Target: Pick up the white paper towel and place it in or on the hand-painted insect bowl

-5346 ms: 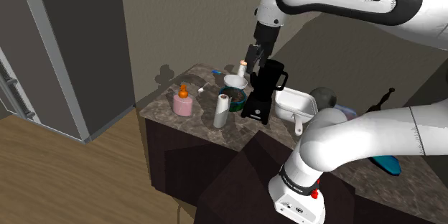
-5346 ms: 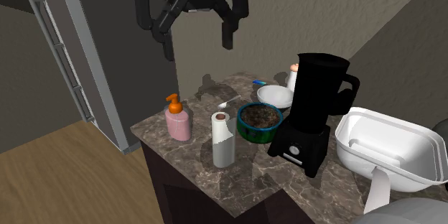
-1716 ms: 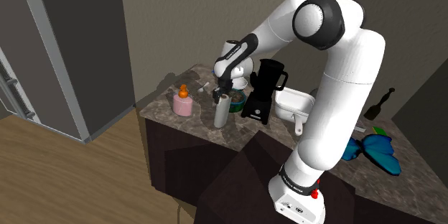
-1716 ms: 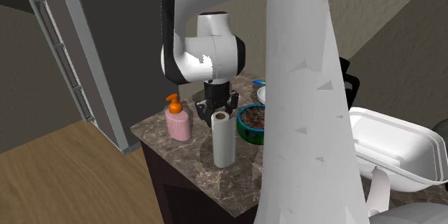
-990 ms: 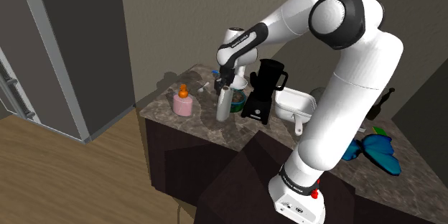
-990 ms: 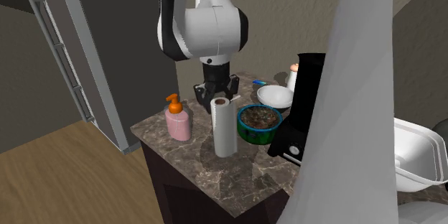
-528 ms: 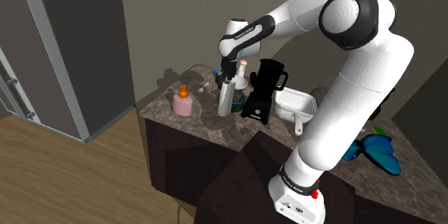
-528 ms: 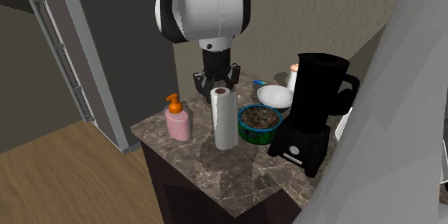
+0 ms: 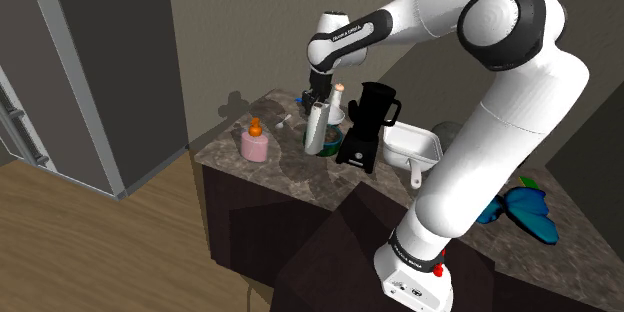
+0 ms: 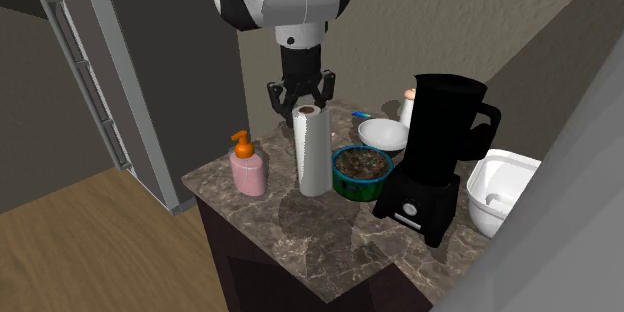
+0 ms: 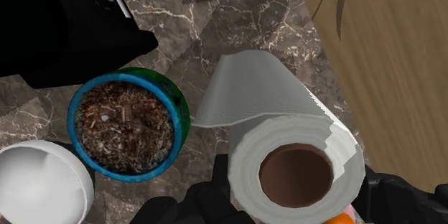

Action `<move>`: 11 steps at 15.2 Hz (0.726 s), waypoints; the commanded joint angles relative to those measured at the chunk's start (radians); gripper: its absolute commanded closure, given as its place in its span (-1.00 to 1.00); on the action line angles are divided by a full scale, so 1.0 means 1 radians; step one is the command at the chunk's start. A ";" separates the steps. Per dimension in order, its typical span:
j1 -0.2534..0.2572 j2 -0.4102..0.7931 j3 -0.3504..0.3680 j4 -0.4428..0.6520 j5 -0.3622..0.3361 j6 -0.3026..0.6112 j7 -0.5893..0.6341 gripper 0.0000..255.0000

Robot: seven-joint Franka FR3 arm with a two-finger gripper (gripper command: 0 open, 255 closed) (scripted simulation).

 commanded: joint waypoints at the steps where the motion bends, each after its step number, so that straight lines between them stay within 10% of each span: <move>1: 0.000 -0.016 0.001 0.014 -0.004 -0.030 0.003 1.00; 11: -0.042 0.052 -0.053 0.209 0.031 -0.156 -0.119 1.00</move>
